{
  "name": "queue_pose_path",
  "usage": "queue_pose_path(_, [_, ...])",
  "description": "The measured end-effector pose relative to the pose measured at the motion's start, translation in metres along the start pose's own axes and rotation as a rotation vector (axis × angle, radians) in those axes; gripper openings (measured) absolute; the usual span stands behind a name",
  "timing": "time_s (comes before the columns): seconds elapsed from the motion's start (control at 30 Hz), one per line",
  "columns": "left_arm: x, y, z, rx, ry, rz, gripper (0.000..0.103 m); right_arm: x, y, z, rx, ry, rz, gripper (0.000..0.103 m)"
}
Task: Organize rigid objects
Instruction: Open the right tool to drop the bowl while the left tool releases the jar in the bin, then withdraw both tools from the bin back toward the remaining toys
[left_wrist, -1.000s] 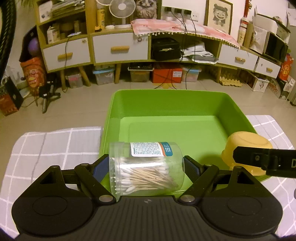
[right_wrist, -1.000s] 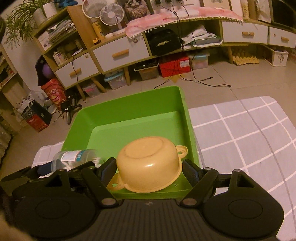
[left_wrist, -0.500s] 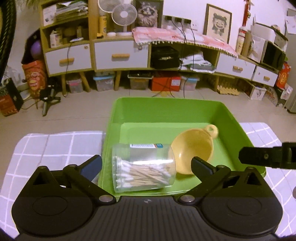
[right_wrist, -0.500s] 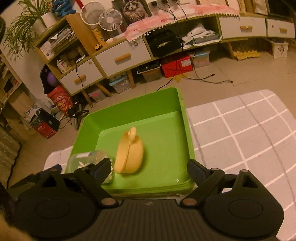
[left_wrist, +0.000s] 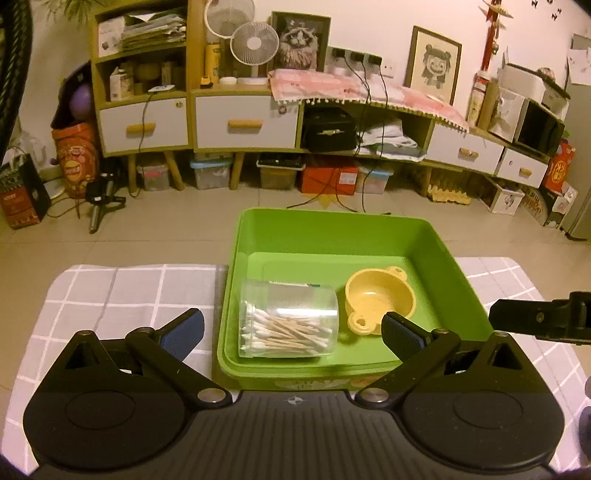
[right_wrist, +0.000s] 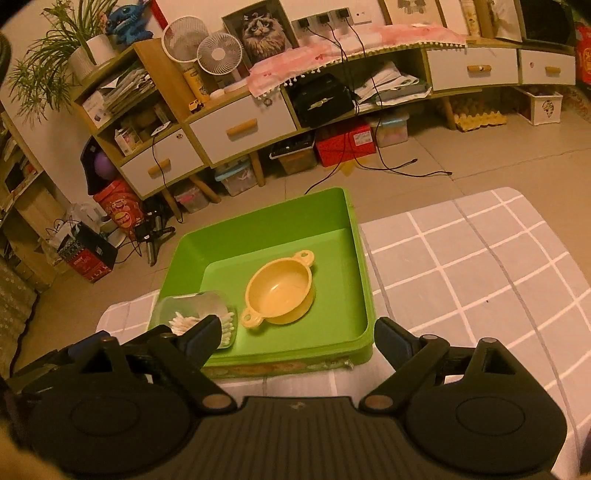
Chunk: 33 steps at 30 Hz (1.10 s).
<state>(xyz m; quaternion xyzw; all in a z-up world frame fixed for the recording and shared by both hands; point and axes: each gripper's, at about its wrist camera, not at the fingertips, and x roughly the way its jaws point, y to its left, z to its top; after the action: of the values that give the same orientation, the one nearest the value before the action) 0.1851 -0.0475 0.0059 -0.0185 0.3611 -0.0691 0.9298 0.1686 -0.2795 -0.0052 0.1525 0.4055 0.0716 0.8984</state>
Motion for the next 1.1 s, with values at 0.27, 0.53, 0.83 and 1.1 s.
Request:
queue_pose_path(0.27, [-0.020,0.004,-0.008,-0.018,-0.015,-0.015,0.101,-0.020,0.005,-0.012,-0.014,0.001,-0.021,0.076])
queue_pose_path(0.53, [-0.033,0.009,-0.023,0.019,-0.017,-0.026,0.101,-0.034,0.000,-0.023,-0.011,0.006,-0.052,0.076])
queue_pose_path(0.83, [-0.052,0.016,-0.045,0.018,0.006,-0.057,0.101,-0.048,-0.001,-0.045,-0.014,0.013,-0.071,0.076])
queue_pose_path(1.1, [-0.072,0.022,-0.057,-0.002,0.004,-0.087,0.101,-0.055,-0.002,-0.064,0.001,0.022,-0.059,0.077])
